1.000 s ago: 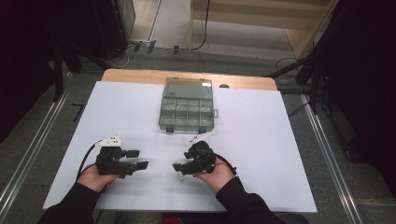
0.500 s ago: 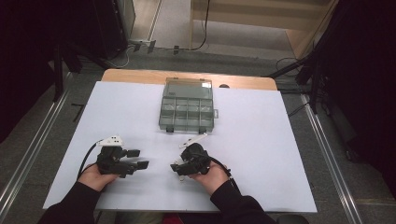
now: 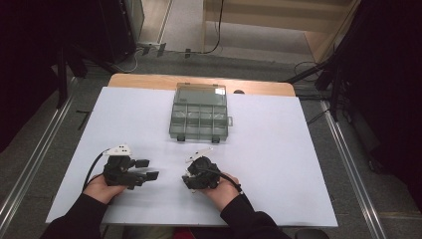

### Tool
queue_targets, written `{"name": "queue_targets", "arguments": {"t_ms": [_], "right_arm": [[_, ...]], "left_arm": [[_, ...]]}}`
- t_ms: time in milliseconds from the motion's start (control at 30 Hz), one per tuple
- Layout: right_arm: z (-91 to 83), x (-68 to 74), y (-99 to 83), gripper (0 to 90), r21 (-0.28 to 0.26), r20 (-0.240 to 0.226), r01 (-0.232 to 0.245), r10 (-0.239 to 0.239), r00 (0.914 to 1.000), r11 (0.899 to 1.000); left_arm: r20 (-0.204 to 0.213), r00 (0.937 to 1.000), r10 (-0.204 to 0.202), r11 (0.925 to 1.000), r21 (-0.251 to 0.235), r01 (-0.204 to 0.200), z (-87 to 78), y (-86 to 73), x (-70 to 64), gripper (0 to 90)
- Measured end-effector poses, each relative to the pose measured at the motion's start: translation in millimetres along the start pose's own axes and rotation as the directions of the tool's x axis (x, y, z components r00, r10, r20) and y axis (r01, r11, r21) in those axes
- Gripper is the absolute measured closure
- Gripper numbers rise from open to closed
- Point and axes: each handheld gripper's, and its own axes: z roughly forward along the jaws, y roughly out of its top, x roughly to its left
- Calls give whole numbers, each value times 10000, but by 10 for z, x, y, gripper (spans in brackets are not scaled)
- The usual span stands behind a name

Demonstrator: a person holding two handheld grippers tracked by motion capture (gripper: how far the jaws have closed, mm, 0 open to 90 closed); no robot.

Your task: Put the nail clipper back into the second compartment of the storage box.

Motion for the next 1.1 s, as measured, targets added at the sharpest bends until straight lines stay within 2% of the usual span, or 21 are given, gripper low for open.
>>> {"name": "queue_targets", "arguments": {"t_ms": [600, 867, 1000, 1100], "right_arm": [[7, 91, -9, 696, 63, 581, 344, -347, 9977, 9994], [4, 91, -8, 776, 104, 419, 534, -538, 9977, 9985], [0, 59, 4, 783, 129, 187, 532, -535, 9984, 9985], [-5, 26, 18, 783, 238, -84, 358, -356, 9993, 9991]], "left_arm": [[-29, 10000, -30, 10000, -34, 30, 0, 4, 4, 294], [-26, 10000, 12, 10000, -28, -12, 9, 2, 2, 294], [-10, 10000, -8, 10000, -7, 8, 3, 3, 4, 294], [2, 10000, -27, 10000, -27, 27, -2, 2, 7, 294]]}}
